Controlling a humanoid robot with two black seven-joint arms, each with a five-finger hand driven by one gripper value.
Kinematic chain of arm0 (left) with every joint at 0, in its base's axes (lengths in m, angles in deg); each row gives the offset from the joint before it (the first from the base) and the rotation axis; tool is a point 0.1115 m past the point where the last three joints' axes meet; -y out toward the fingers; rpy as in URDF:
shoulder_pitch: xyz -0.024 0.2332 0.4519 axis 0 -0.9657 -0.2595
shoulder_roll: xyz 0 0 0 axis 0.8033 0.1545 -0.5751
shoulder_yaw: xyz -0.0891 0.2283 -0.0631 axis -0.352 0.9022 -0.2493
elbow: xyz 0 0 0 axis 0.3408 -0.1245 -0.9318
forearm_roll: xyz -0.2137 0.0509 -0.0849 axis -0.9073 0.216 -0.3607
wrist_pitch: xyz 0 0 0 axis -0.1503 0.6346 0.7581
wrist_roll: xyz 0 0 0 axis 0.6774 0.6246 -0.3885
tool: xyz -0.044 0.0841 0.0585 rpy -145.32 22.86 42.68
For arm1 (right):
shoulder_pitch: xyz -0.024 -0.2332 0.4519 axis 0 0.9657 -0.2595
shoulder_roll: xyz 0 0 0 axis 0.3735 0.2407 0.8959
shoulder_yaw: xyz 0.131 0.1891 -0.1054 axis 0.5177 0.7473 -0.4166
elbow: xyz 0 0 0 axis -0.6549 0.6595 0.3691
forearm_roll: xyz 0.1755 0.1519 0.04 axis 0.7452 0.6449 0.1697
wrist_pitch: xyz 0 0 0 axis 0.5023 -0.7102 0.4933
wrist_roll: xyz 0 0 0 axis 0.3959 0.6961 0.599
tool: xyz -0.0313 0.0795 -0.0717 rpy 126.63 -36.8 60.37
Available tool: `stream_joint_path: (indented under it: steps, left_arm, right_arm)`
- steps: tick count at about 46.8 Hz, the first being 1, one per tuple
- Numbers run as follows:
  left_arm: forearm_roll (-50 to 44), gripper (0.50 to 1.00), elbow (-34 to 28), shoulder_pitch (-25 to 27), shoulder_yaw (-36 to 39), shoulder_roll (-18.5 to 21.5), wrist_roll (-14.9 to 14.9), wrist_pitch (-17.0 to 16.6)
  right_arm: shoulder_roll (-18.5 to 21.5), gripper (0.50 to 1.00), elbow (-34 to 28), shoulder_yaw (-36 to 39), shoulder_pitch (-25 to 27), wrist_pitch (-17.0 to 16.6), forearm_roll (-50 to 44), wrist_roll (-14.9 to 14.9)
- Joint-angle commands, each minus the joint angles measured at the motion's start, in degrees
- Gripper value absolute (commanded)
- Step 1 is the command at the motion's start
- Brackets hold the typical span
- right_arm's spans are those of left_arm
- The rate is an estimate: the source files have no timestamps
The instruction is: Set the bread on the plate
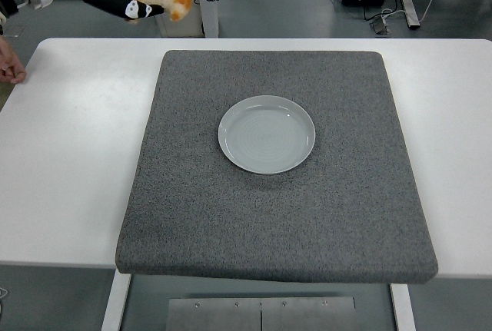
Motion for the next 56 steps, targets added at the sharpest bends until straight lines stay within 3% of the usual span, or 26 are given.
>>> stream_joint_path:
  steps: [1, 13, 25, 46, 56]
  left_arm:
    - [0.19, 0.500, 1.52, 0.77, 0.62, -3.03, -0.02, 0.02]
    - [0.19, 0.500, 7.93, 5.34, 3.87, -13.31, -0.02, 0.02]
    - [0.19, 0.500, 12.59, 6.14, 5.28, -21.84, -0.11, 0.02]
    - [0.45, 0.500, 18.66, 2.18, 10.73, -30.63, -0.37, -0.86]
    - [0.63, 0.500, 20.77, -1.60, 12.05, -32.03, -0.64, -2.17]
  right_arm:
    - [0.00, 1.000, -0.02, 0.01, 0.01, 0.07, 0.00, 0.02]
    - [0.00, 1.000, -0.02, 0.01, 0.01, -0.02, 0.00, 0.02]
    - [0.00, 1.000, -0.02, 0.01, 0.01, -0.02, 0.00, 0.02]
    - [0.00, 1.000, -0.02, 0.01, 0.01, 0.07, 0.00, 0.02]
    - [0.00, 1.000, -0.02, 0.01, 0.01, 0.07, 0.00, 0.02]
